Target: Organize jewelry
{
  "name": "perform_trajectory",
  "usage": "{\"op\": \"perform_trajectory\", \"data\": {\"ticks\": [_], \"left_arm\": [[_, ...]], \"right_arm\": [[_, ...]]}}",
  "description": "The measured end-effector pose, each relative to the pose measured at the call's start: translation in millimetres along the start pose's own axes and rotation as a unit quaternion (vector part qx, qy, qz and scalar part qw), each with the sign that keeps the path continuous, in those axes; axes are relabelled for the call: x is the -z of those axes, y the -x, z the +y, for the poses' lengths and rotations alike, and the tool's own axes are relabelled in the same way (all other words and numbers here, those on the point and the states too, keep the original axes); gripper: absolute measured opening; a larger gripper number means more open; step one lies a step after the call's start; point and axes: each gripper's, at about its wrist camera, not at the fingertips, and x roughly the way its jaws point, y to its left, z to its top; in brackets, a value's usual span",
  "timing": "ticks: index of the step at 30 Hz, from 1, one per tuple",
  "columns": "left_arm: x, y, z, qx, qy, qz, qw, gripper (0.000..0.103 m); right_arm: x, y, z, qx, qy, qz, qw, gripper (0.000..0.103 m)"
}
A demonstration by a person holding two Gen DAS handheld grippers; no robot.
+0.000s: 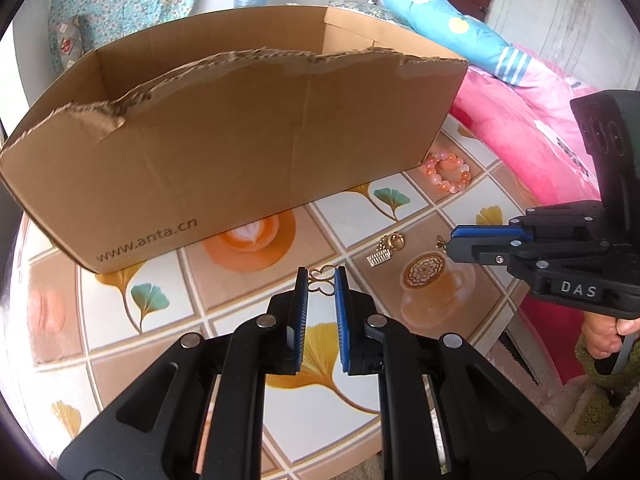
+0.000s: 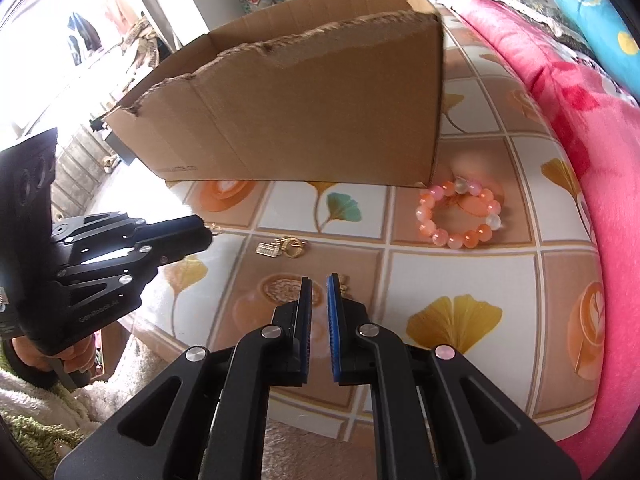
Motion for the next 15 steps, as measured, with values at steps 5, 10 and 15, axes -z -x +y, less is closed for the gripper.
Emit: {"op": "perform_trajectory", "data": {"ticks": [5,10,15], "left_arm": [[5.4,3.3,4.8,0.002,0.009,-0.008,0.9999,0.012],[9.3,5.3,10.2,0.007,0.018,-0.012,0.9997,0.012],[12.4,8.2,13.2,0.009,0.024,-0.018,0.9995,0.012]], "right_arm": [[3.7,-0.2,13.0,0.008,0.020,0.011,1.000,0.008],[-0.3,1.2,9.1,0.033,0.023,0.012,0.999,0.009],[-3.8,-5.7,2.3,0.051,0.022,0.018,0.998,0.009]]}}
